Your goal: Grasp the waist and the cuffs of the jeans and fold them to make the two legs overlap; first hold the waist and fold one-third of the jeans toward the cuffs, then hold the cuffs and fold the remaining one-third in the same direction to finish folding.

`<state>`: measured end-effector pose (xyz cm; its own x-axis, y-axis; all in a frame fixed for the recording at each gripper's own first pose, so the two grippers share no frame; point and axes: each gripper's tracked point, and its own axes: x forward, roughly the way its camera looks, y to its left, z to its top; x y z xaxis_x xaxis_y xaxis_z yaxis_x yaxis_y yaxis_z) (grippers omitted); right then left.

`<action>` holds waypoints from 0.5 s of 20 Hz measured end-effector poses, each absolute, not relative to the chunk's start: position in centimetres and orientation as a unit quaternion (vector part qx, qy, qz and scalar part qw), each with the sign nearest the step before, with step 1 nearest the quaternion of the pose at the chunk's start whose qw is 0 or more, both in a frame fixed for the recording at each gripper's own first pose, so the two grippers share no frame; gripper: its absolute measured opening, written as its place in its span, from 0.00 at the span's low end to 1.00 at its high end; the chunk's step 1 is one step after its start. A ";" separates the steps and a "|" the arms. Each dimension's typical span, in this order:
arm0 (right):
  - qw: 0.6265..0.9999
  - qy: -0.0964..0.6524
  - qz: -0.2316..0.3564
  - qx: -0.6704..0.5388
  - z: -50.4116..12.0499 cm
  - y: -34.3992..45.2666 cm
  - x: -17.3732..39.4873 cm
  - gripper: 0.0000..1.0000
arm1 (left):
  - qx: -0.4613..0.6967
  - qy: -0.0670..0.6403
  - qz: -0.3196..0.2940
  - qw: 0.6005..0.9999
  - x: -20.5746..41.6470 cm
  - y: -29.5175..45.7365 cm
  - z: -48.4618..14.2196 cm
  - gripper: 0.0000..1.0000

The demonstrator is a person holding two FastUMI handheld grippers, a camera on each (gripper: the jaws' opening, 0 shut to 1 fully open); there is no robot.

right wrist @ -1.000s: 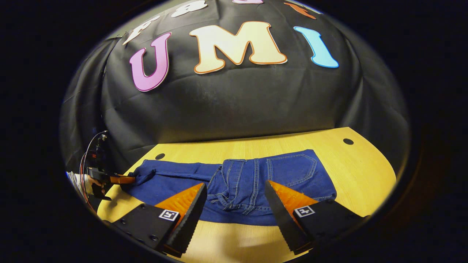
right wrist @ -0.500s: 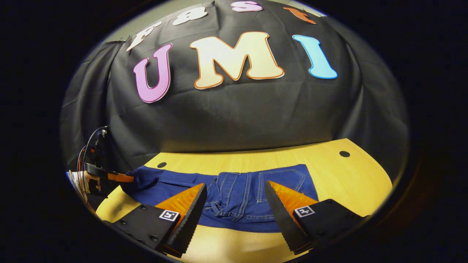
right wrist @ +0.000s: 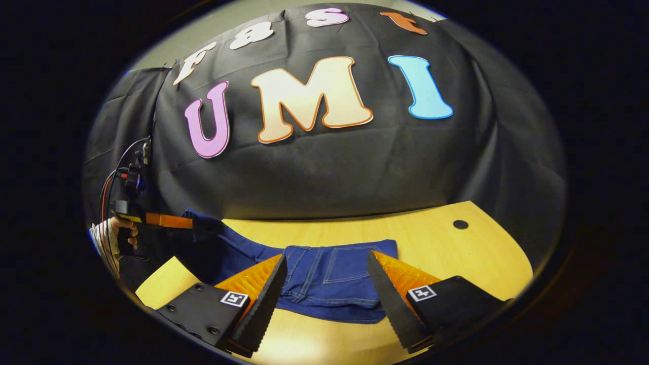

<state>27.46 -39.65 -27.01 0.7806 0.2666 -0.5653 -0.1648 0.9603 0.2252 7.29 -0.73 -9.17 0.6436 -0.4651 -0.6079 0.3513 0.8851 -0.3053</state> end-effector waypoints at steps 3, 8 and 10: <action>0.940 0.310 0.112 0.084 -26.1 -42.9 27.0 0.98 | -0.091 0.344 -0.247 0.901 7.3 -6.3 -7.8 0.00; 0.943 0.305 0.109 0.079 -24.8 -47.6 26.4 0.98 | -0.085 0.327 -0.291 0.895 6.9 -15.6 -6.6 0.00; 0.943 0.304 0.106 0.080 -24.5 -49.3 26.0 0.98 | -0.087 0.322 -0.309 0.891 6.9 -19.5 -7.1 0.00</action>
